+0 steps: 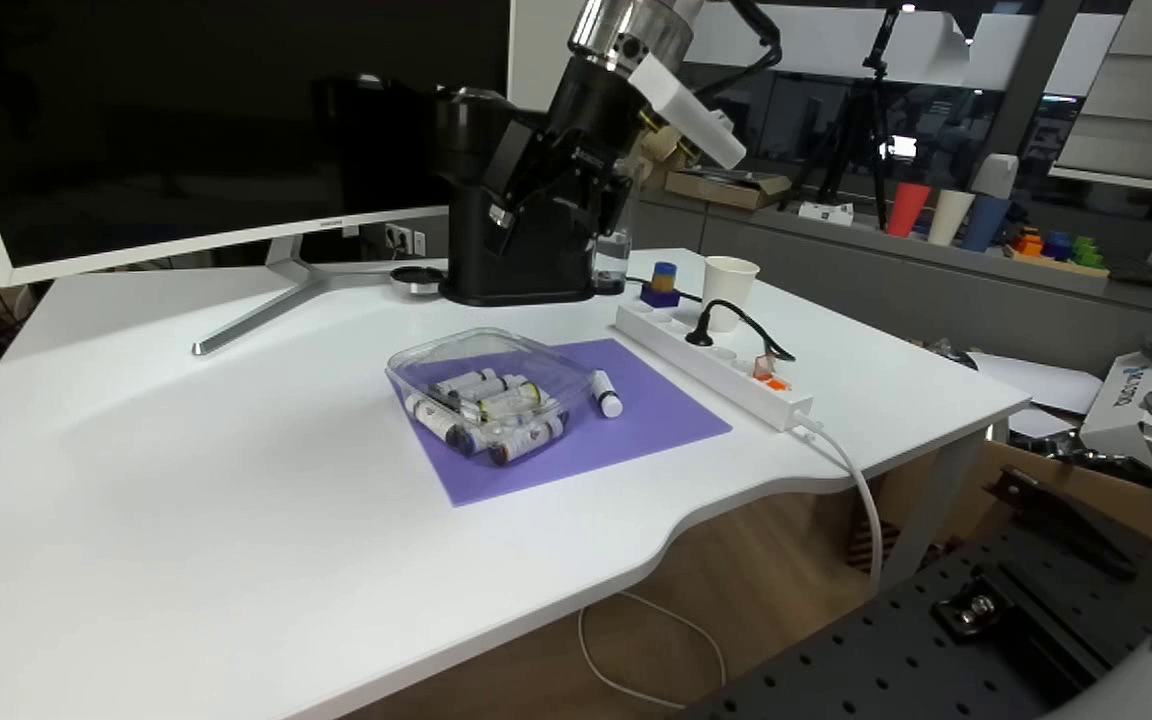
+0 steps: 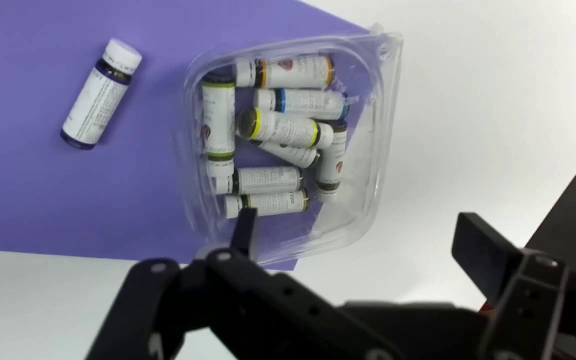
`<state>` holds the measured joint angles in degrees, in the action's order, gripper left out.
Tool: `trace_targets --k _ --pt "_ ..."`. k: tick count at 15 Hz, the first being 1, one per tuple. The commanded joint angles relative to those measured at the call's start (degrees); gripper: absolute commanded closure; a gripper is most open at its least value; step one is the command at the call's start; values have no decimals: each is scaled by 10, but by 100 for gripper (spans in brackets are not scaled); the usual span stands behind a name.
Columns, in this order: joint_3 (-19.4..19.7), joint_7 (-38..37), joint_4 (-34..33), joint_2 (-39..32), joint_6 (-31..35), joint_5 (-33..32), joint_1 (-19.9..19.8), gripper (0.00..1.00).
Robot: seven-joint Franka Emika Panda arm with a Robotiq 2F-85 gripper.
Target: Close the lid on the clear container on the left then turn on the extension cable
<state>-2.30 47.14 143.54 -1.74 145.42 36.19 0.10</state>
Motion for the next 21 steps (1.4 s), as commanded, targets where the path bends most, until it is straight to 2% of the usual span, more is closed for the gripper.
trace_targets --k 1,3,8,13,14,16,21 --pt "11 -88 12 46 -61 -49 -4 0" --pt "15 -171 18 55 -37 -95 -11 0" --pt "62 -274 17 40 27 -190 -44 0" --pt "115 -401 20 7 72 -348 -99 1" --pt "126 -435 16 -4 61 -388 -108 26" --pt "141 -446 13 -19 37 -420 -118 30" --pt "161 -433 14 -45 -7 -472 -126 66"
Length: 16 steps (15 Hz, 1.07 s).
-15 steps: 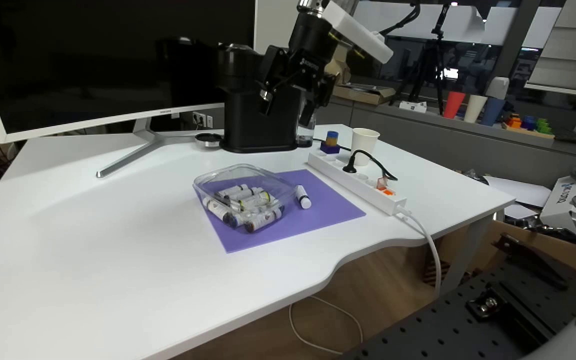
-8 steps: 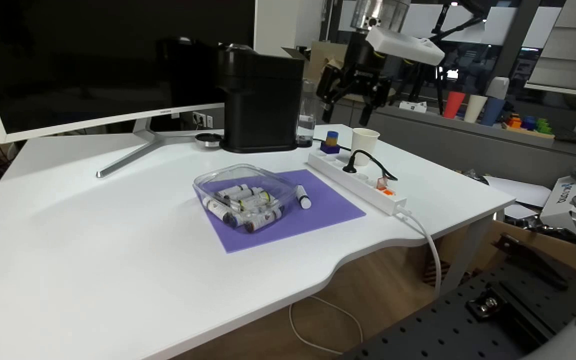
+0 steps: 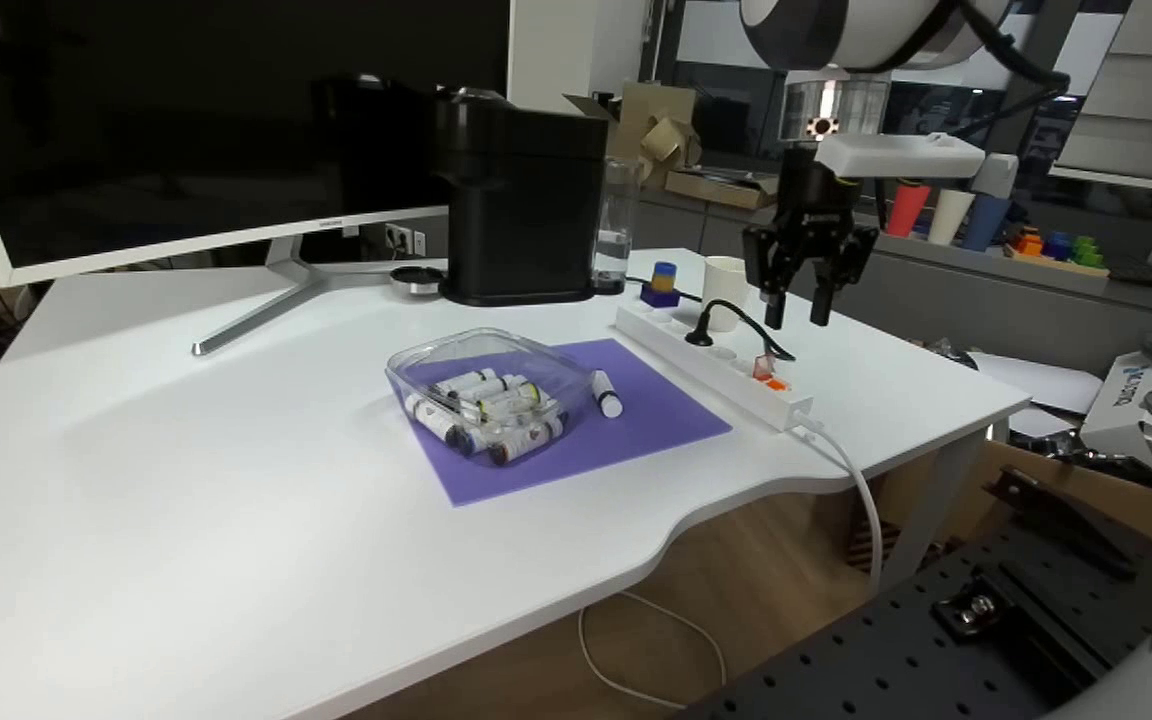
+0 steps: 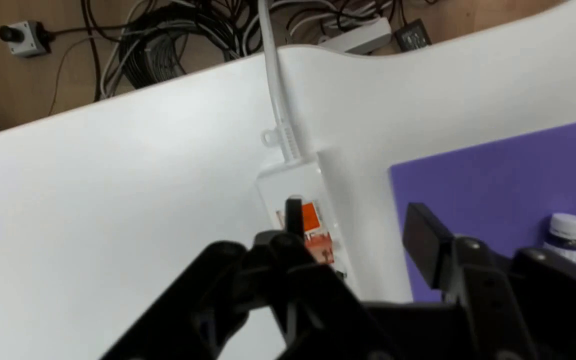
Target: Close the lid on the clear container on the left then turn on the extension cable
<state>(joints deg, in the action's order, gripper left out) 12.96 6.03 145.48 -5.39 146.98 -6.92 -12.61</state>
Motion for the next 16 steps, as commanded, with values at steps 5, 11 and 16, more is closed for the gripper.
trace_targets --k 5,11,16 --pt "8 23 -25 -31 -50 -108 3 98" --pt "7 24 -33 -43 -10 -93 2 99" --pt "10 61 -43 -63 9 -118 -2 100"
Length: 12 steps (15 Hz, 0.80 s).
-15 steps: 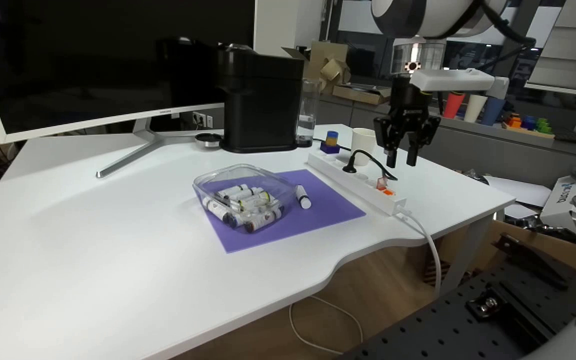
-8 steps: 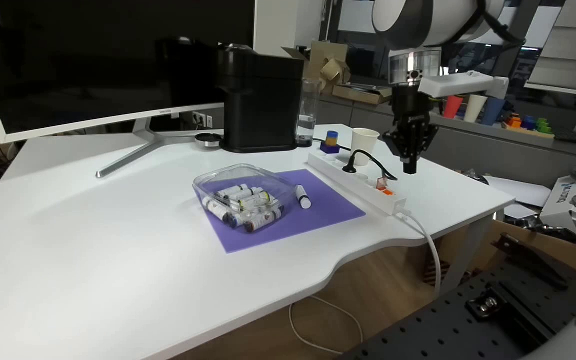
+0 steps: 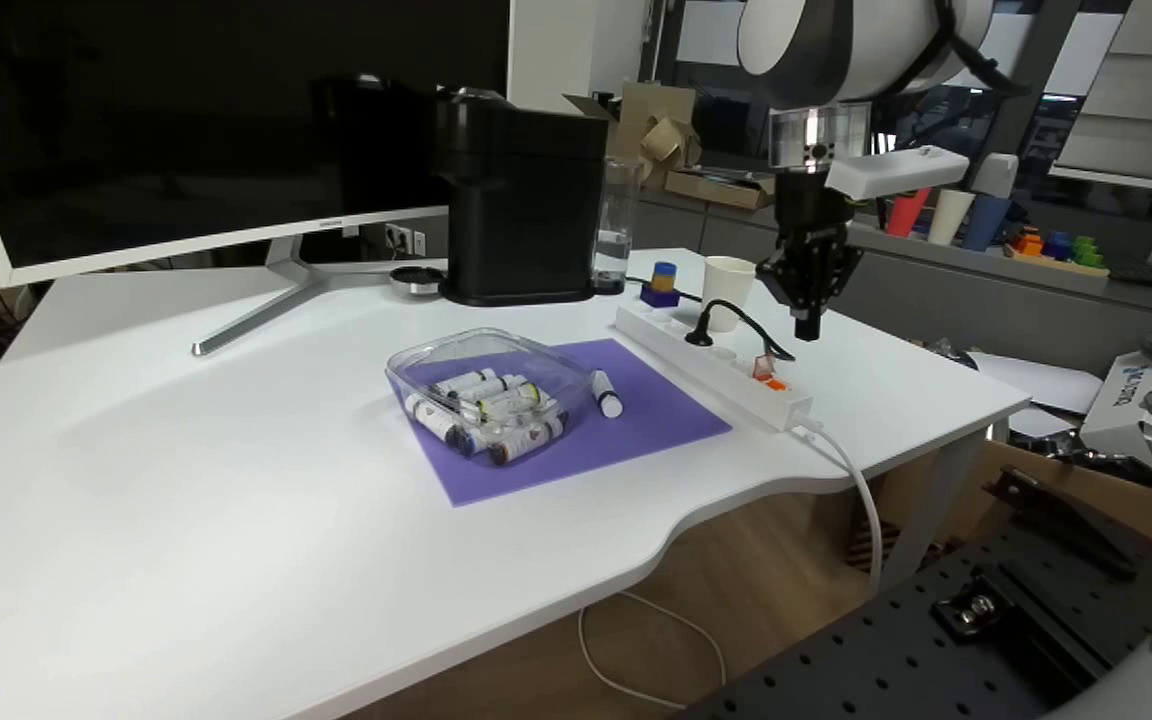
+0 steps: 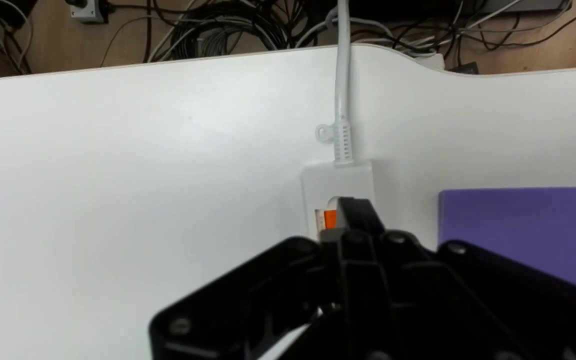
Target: Close the lid on the clear container on the left then turn on the extension cable
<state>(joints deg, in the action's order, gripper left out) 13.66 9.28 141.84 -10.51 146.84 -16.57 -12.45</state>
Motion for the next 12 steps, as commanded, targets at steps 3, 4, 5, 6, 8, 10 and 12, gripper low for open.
trace_targets --k 3,4,5,6,8,10,12 --pt "5 79 -6 -25 30 -42 -9 100" --pt "5 93 -7 -30 36 -45 -12 100" --pt "7 98 -8 -36 44 -51 -12 100" --pt "8 106 -8 -42 58 -52 -15 100" --pt "11 106 -9 -54 90 -57 -17 100" --pt "12 106 -10 -68 116 -56 -19 100" --pt "11 110 -11 -79 134 -50 -22 100"
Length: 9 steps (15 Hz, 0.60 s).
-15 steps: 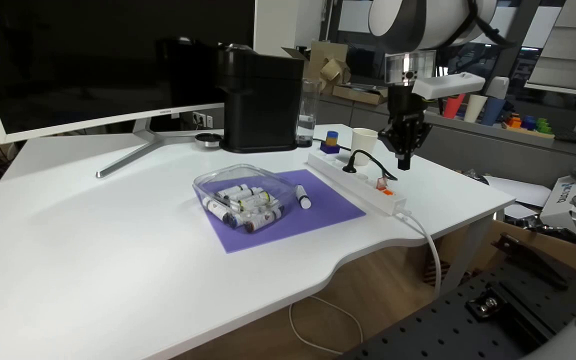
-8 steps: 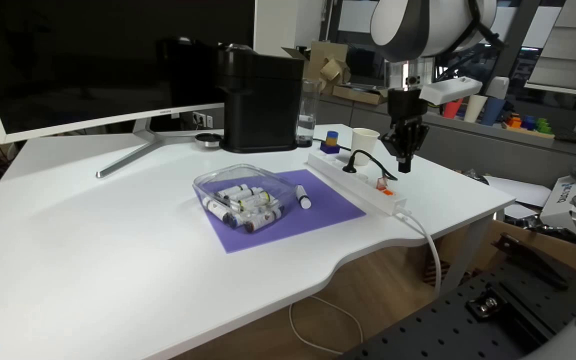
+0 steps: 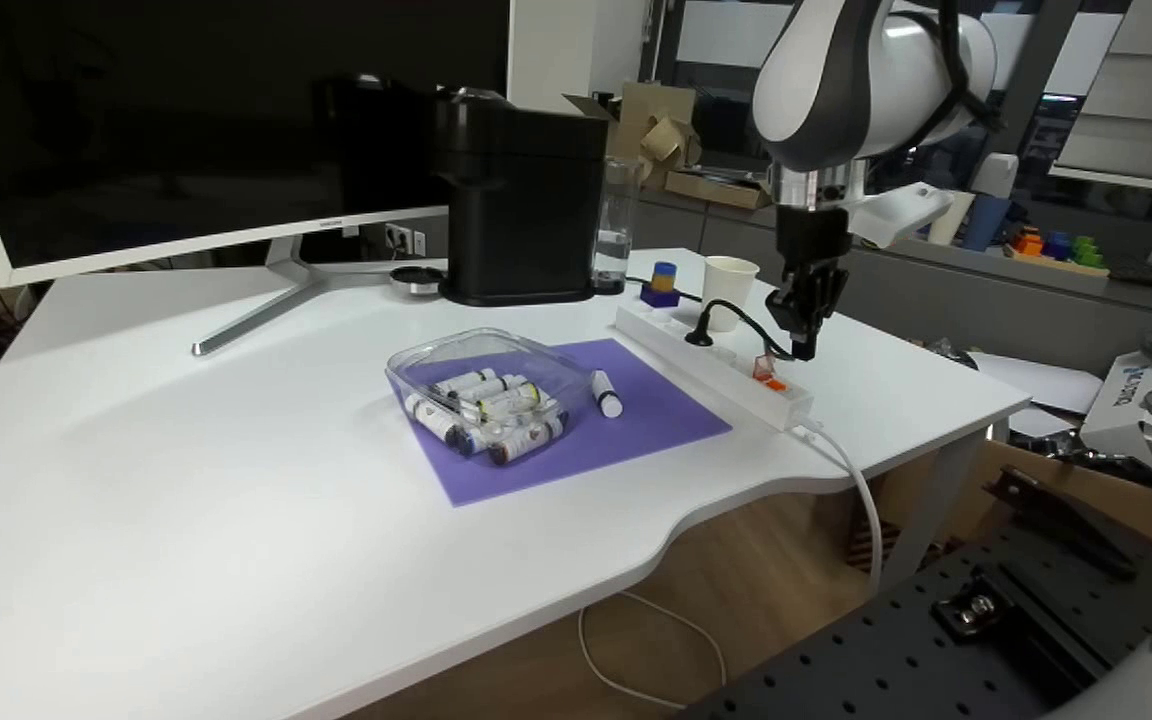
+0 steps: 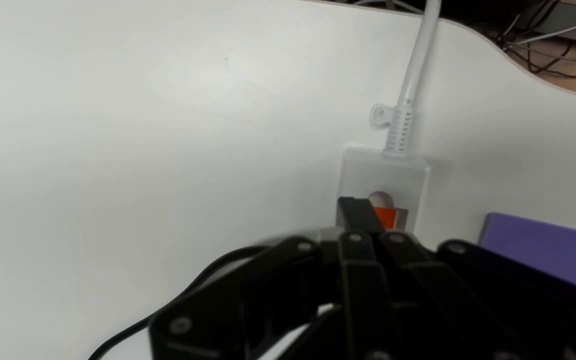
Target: Close the lid on the clear container on the left then turn on the extension cable
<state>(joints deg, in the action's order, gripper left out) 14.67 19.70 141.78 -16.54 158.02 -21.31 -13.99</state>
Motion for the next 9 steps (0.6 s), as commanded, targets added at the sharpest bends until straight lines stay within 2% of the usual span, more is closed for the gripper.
trace_targets --k 1,9 --pt "0 9 -11 -24 30 1 -8 100" --pt "-20 26 -17 -55 69 33 -26 100"
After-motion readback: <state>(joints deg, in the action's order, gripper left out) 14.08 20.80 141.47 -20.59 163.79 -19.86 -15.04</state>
